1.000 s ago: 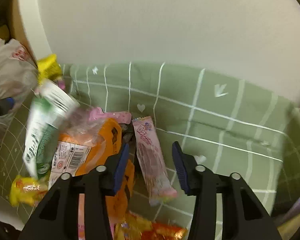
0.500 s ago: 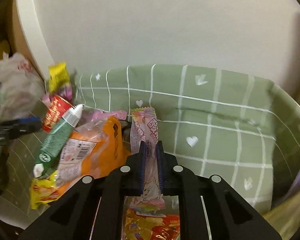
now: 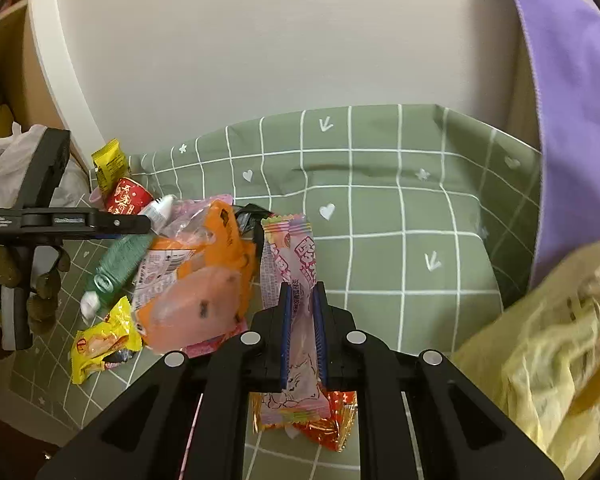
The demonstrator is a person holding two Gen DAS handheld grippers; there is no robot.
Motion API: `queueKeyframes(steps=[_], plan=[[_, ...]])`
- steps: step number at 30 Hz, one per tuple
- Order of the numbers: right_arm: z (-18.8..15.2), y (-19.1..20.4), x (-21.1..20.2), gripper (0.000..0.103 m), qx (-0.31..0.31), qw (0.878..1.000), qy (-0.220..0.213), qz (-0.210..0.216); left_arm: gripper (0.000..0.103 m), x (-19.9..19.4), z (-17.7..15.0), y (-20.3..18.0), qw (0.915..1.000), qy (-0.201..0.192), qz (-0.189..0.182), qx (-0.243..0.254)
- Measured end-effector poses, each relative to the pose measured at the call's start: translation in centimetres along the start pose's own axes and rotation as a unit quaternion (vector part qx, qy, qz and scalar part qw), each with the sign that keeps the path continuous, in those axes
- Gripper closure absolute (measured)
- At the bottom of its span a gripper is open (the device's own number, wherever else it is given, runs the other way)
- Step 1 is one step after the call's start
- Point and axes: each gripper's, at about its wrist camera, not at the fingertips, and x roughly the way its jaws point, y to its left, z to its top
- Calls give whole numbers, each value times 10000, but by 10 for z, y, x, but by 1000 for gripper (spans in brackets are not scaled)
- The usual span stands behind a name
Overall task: Collect trash
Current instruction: 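Lift the milk carton and pink candy stick and carry both toward the yellow bin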
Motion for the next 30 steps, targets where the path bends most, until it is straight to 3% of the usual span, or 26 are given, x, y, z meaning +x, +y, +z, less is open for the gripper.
queueKeyframes(steps=[3,6,15,18,21,24,27,30], plan=[[-4,2,-8,91,52,10000,-58,-29,36,-3,-5,-18,9986,37,-96,526],[-9,5,-16,91,53,9999,-115,-63,35,0,-12,-28,9944,94,270,1021],[-25,8,-32,91,164,9995,-192,-210,38,32,9,-34,9865,446,814,1352],[-27,9,-46,91,172,9988,-343,-299,39,14,14,-42,9890,142,705,1290],[-25,6,-68,91,247,9972,-590,-398,39,-26,15,-57,9894,-449,528,1278],[-20,3,-87,91,312,9948,-842,-485,40,-64,16,-81,9829,-1024,457,1461],[-14,1,-111,91,330,9912,-1137,-589,40,-93,19,-112,9694,-1551,496,1835],[-11,-3,-132,91,312,9873,-1386,-714,40,-115,24,-140,9612,-1858,264,2020]])
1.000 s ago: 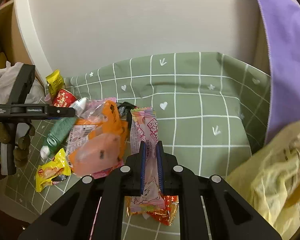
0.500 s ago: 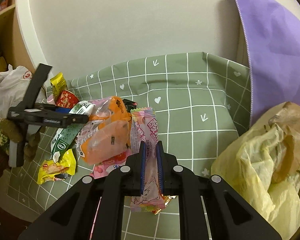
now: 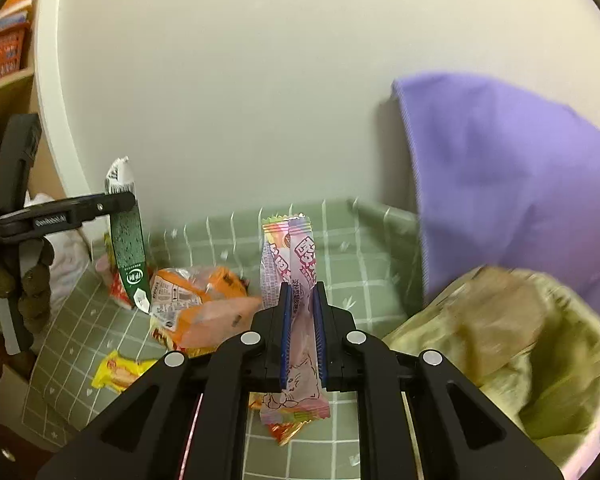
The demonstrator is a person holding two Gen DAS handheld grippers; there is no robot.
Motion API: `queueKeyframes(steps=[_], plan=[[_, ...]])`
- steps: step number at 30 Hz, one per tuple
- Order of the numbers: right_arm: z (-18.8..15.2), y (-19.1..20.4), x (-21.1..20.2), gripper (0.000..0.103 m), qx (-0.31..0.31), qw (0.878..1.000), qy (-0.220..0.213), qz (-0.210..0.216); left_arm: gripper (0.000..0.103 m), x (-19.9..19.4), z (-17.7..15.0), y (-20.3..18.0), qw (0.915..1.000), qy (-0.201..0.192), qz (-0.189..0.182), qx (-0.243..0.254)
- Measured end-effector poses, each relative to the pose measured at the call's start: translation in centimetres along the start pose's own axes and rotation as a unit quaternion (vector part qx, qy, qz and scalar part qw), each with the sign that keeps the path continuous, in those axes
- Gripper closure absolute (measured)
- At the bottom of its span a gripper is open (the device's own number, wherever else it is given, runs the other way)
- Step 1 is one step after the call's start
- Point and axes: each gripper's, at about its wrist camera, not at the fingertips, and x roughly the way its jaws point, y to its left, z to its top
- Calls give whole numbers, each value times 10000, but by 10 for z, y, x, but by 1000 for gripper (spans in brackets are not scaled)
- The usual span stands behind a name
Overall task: Collect trash
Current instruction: 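Lift the milk carton and pink candy stick and carry both toward the yellow bin, then open both tools over the yellow bin to drop the carton and candy stick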
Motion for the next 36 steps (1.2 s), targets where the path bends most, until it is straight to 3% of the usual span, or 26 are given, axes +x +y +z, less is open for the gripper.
queueKeyframes(steps=[5,9,12,13,20,25,27,29,31,32,36], plan=[[16,-20,-41,91,63,9984,-475,-294,40,-24,36,-52,9960,-544,-589,405],[23,-52,-80,91,182,9936,-788,-783,39,-26,60,-94,9855,-840,-1415,404],[21,-86,-109,91,423,9874,-924,-1210,40,-16,72,-118,9768,-828,-1945,333],[19,-93,-116,91,482,9859,-948,-1288,39,-9,76,-131,9717,-778,-2207,316],[0,-153,-147,91,1133,9744,-1005,-1665,39,49,70,-199,9489,-130,-3129,390],[-18,-177,-145,91,1476,9678,-935,-1812,39,106,40,-255,9269,523,-3684,492],[-22,-184,-137,91,1570,9667,-883,-1816,39,134,24,-274,9238,833,-3684,626],[-25,-189,-129,91,1623,9666,-830,-1801,39,161,3,-289,9331,978,-3291,1071],[-32,-193,-119,91,1646,9680,-721,-1753,39,173,-13,-296,9457,849,-2632,1707],[-34,-194,-115,91,1648,9687,-685,-1727,40,175,-17,-298,9464,826,-2473,1908],[-43,-193,-96,91,1638,9731,-509,-1540,41,185,-24,-282,9450,1091,-2405,1931]])
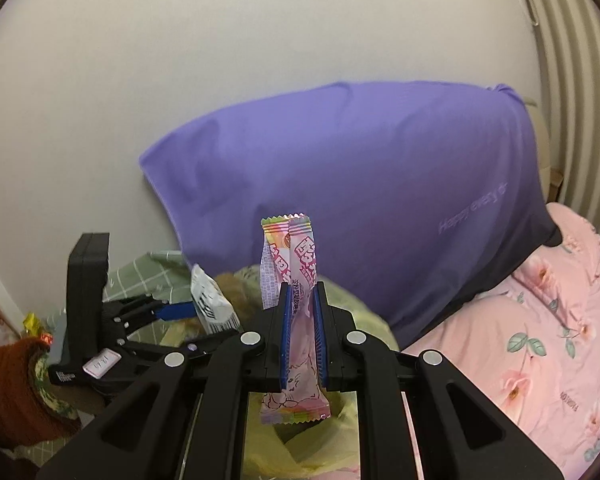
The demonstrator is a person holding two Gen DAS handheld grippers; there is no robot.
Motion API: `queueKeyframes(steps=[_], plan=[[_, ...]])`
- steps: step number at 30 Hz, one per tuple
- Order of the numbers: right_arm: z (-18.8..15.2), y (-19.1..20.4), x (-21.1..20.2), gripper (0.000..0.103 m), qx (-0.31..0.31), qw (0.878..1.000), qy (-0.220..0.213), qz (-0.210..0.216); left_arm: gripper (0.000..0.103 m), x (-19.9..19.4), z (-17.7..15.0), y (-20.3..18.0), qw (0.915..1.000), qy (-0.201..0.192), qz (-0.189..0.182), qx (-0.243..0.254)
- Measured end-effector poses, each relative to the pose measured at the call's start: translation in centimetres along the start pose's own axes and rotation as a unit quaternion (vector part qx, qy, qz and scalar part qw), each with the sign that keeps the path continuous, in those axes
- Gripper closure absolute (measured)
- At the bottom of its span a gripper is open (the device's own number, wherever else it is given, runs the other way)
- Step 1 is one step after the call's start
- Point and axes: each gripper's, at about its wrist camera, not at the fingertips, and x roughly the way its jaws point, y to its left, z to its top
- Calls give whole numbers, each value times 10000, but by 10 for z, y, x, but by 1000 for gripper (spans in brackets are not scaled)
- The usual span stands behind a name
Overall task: Collect trash
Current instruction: 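Open both tools over the yellow bin to drop the carton and candy stick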
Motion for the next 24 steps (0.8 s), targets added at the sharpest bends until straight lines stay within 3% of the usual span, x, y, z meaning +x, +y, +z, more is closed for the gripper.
queueKeyframes(steps=[9,11,12,13,18,24], plan=[[-18,12,34,90,-104,9990,401,142,40,-35,-8,43,9896,-4,-805,-1195],[-21,11,41,82,-40,9986,498,180,31,-41,-11,51,9839,40,-1180,-1341],[-22,10,44,77,-9,9985,531,147,20,-46,-10,52,9818,46,-1307,-1377],[-23,10,45,67,-4,9985,533,130,13,-49,-10,51,9816,32,-1338,-1364],[-28,18,41,64,-161,9988,463,-64,11,-76,-6,47,9853,-188,-1114,-1285],[-30,28,31,63,-188,9988,419,-156,9,-118,-24,52,9874,-527,-119,-1488]])
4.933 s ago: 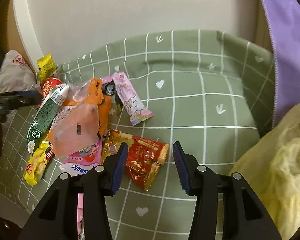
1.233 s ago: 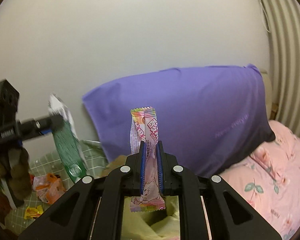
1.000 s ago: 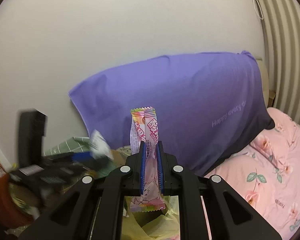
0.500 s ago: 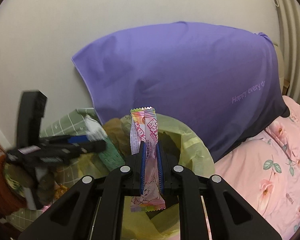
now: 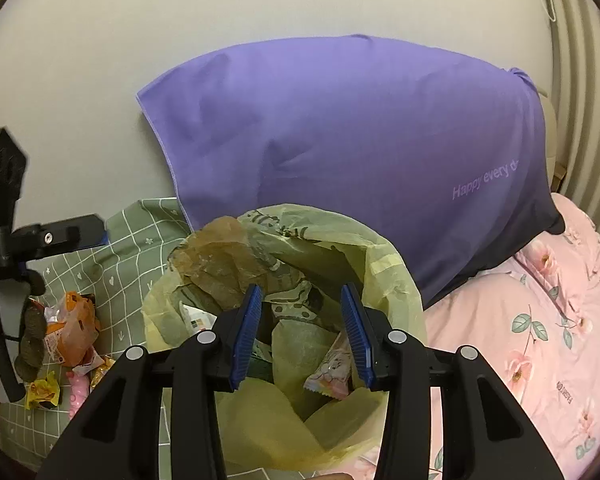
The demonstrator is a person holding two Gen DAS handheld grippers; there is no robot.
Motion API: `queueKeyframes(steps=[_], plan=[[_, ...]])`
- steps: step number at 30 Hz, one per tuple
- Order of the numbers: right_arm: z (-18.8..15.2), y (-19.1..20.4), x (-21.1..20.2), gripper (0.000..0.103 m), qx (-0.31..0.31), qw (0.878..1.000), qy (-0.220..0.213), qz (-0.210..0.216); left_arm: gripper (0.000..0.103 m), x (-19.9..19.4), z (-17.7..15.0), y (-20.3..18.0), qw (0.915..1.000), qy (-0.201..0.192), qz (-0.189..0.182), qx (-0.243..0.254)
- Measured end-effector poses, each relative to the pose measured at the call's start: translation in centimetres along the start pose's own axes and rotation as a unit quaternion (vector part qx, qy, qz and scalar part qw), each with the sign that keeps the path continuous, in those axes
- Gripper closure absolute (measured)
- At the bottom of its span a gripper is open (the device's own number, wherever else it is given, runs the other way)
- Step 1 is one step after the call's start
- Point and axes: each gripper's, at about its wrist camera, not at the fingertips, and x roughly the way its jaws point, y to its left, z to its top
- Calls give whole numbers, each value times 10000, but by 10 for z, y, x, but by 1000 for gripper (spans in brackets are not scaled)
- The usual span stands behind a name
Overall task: Collect trash
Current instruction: 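Open both tools over the yellow bin to drop the carton and candy stick, then move both tools back over the table toward the remaining snack wrappers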
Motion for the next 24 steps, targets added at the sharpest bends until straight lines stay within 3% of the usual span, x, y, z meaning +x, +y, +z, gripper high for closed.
queueKeyframes(steps=[4,7,10,13,18,22,24], plan=[[-1,16,-9,62,-68,9999,-79,118,9,-46,-20,21,9973,-293,670,2],[-4,37,-15,44,-198,9979,-191,584,9,-76,-42,39,9939,-456,1003,-43],[-9,65,-15,44,-460,9936,-138,1018,9,-103,-71,61,9888,-516,1388,-168],[-16,98,-10,44,-891,9875,-51,1301,9,-131,-101,93,9805,-568,1765,-645],[-29,145,1,44,-1477,9758,103,1608,9,-178,-150,136,9587,-859,2364,-1330],[-43,173,16,44,-1794,9663,358,1812,9,-196,-183,160,9455,-649,2640,-1790],[-48,182,22,44,-1842,9628,443,1928,9,-200,-194,163,9429,-593,2706,-1850]])
